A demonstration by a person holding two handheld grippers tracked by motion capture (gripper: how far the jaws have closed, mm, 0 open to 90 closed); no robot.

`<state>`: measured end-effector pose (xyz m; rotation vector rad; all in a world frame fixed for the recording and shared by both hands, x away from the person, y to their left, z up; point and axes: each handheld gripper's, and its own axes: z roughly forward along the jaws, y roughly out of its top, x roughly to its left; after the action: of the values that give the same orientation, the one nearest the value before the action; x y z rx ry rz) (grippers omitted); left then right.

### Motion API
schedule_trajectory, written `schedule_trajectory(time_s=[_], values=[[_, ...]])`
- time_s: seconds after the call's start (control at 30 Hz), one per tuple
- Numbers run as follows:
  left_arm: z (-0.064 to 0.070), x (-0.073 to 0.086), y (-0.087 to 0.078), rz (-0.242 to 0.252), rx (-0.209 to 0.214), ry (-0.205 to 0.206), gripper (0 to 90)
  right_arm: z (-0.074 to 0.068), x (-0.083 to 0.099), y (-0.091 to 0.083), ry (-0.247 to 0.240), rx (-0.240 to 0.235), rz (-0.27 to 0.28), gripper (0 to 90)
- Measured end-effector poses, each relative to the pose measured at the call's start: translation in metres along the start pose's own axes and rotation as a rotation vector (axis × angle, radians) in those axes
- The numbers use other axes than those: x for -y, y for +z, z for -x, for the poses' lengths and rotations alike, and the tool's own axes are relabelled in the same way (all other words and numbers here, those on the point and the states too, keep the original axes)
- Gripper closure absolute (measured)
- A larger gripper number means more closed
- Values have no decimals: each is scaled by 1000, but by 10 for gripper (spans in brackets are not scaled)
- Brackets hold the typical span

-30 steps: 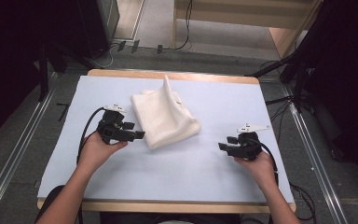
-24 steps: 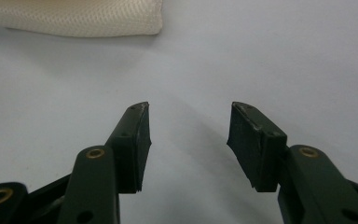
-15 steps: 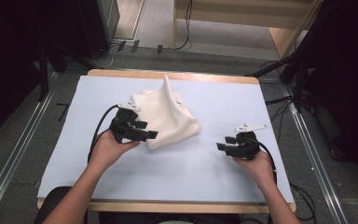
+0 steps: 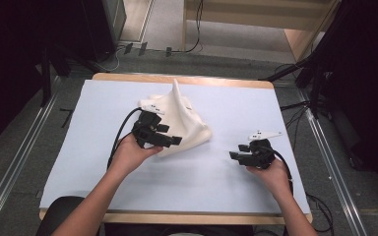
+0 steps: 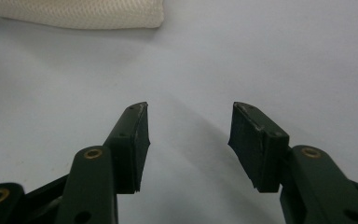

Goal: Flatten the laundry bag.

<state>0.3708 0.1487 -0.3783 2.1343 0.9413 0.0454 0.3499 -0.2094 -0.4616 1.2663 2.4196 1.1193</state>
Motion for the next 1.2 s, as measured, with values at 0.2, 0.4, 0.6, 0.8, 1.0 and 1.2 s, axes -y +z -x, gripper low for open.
schedule_trajectory(time_s=[0.2,0.4,0.6,0.8,1.0,1.2], values=[[4,-8,11,-8,6,-5,186,0,1,0,-4,4,-3,485],[5,-14,25,-23,-22,6,161,1,3,-1,7,7,-6,484],[2,-15,40,-41,-50,11,161,2,5,-3,15,12,-10,484],[-4,-12,59,-66,-86,17,166,3,8,-6,19,16,-9,484],[-15,-6,78,-112,-97,6,181,3,10,-7,20,14,-5,484],[-16,-3,83,-111,-119,57,409,3,11,-8,28,16,-5,484]])
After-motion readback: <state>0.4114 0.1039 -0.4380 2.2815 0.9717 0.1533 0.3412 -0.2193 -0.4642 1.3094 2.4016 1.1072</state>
